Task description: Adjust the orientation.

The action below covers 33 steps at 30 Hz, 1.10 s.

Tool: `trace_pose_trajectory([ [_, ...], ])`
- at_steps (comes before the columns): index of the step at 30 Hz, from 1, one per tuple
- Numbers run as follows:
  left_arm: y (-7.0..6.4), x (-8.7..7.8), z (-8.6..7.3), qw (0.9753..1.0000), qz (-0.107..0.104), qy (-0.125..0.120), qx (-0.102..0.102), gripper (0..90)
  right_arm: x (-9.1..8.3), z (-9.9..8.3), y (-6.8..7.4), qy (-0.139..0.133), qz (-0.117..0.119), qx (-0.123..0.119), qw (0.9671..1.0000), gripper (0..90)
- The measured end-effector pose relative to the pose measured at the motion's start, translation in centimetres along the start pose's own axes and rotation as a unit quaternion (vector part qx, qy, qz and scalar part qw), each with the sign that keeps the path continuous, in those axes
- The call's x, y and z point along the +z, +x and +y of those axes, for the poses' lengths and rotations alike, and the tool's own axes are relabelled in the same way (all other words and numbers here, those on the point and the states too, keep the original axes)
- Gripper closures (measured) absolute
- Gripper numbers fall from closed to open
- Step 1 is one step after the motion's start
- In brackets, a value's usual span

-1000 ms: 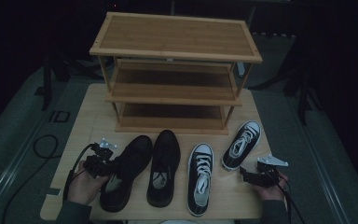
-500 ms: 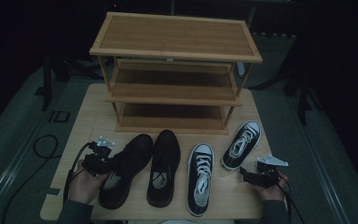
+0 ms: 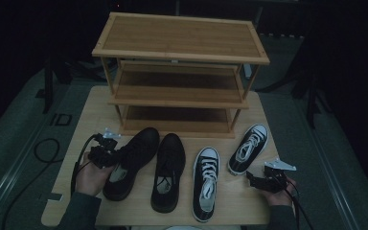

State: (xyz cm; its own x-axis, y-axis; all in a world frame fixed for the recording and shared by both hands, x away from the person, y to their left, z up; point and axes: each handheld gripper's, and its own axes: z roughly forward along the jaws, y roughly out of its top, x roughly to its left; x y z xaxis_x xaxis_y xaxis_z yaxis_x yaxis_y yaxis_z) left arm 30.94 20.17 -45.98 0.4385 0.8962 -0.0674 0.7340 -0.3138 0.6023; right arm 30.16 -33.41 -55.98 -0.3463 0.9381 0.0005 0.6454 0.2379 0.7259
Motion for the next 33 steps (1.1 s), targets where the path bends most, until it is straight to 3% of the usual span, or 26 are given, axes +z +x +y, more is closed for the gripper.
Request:
trace_pose_trajectory([
  [7,1.0,0.5,2.0,0.9999,0.009,-0.013,0.0,87.1,0.0,0.0,0.0,0.0,0.0,0.0,1.0,16.2],
  [19,3.0,3.4,5.6,0.9993,0.023,-0.027,0.012,87.1,0.0,0.0,0.0,0.0,0.001,-0.001,1.0,16.2],
  [28,3.5,5.6,6.9,0.9987,0.042,-0.028,0.0,87.1,0.0,0.0,0.0,0.0,0.002,-0.001,1.0,16.2],
  [33,3.9,6.4,6.9,0.9977,0.055,-0.034,-0.02,87.1,0.0,0.0,0.0,0.0,0.002,-0.001,1.0,16.2],
])
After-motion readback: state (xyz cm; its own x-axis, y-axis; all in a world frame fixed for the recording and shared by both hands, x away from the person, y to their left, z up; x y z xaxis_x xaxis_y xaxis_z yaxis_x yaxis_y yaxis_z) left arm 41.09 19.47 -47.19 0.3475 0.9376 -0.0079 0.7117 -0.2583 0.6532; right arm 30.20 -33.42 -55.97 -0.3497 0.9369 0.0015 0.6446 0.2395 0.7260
